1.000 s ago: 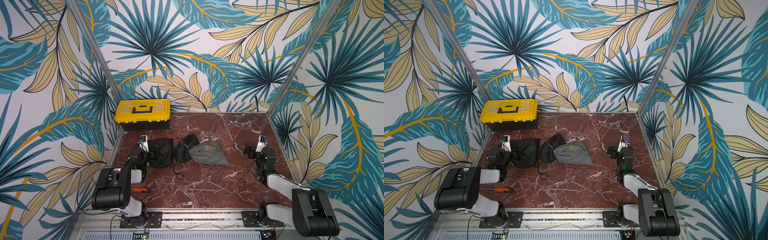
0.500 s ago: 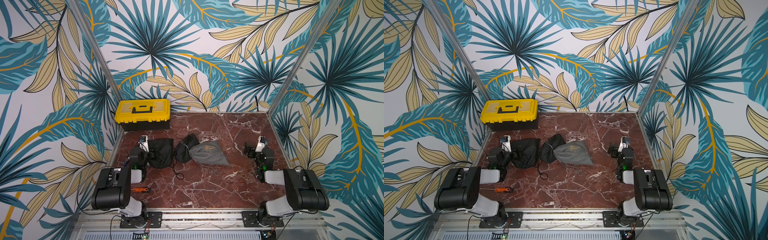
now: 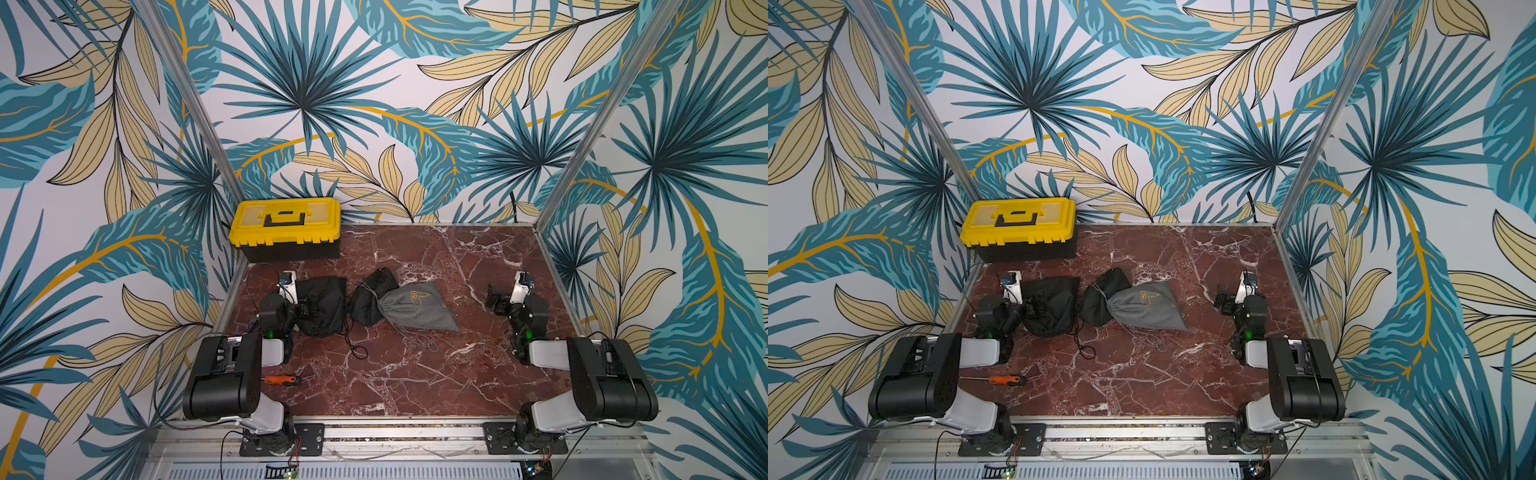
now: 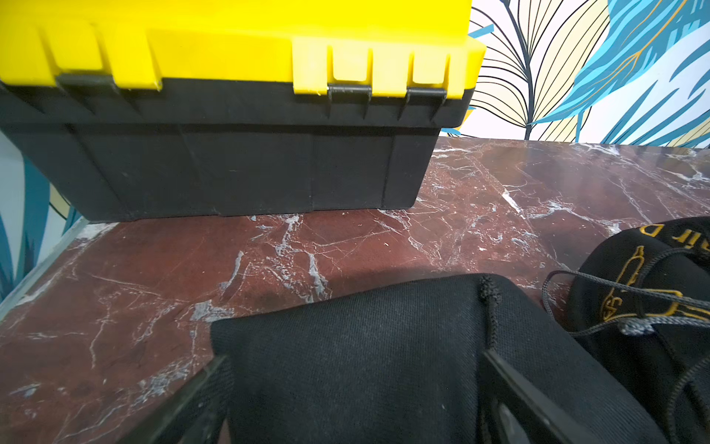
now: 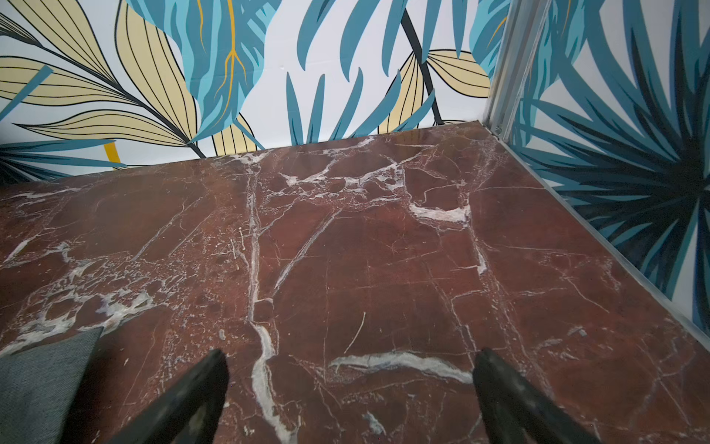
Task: Pack away hair dryers
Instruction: Reset both arms
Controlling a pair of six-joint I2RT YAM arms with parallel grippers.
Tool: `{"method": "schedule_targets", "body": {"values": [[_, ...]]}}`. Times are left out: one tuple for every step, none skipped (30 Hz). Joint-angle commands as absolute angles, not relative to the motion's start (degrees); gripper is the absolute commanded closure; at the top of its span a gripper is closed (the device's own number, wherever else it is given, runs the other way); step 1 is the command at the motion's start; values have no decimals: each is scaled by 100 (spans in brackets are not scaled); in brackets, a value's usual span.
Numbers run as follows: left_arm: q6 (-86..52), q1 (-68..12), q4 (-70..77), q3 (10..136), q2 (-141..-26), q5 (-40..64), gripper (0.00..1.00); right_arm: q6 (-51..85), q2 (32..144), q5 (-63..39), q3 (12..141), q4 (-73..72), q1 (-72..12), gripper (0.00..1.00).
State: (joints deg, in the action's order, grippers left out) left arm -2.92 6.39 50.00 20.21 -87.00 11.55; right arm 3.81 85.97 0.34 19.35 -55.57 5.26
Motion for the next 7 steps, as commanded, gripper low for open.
{"method": "schedule_targets", "body": {"values": [[-220,615,4896,2259,-8712,1120,1,310,8608,-17,1964,-5572,536,1],[-213,615,4896,2259,-8712,1120,1,308,8609,-18,1969,-5570,536,1],[-213,610,4880,2274,-8711,1112,0,304,8605,-11,1967,-5568,537,0],[-213,604,4870,2276,-8711,1093,1,308,8607,-16,1969,-5572,536,0],[-210,597,4869,2276,-8715,1079,1,306,8605,-18,1969,-5572,536,0],[-209,598,4871,2276,-8711,1075,0,307,8605,-17,1969,-5566,536,1],[-211,598,4874,2268,-8703,1077,1,309,8608,-19,1969,-5572,536,0]]}}
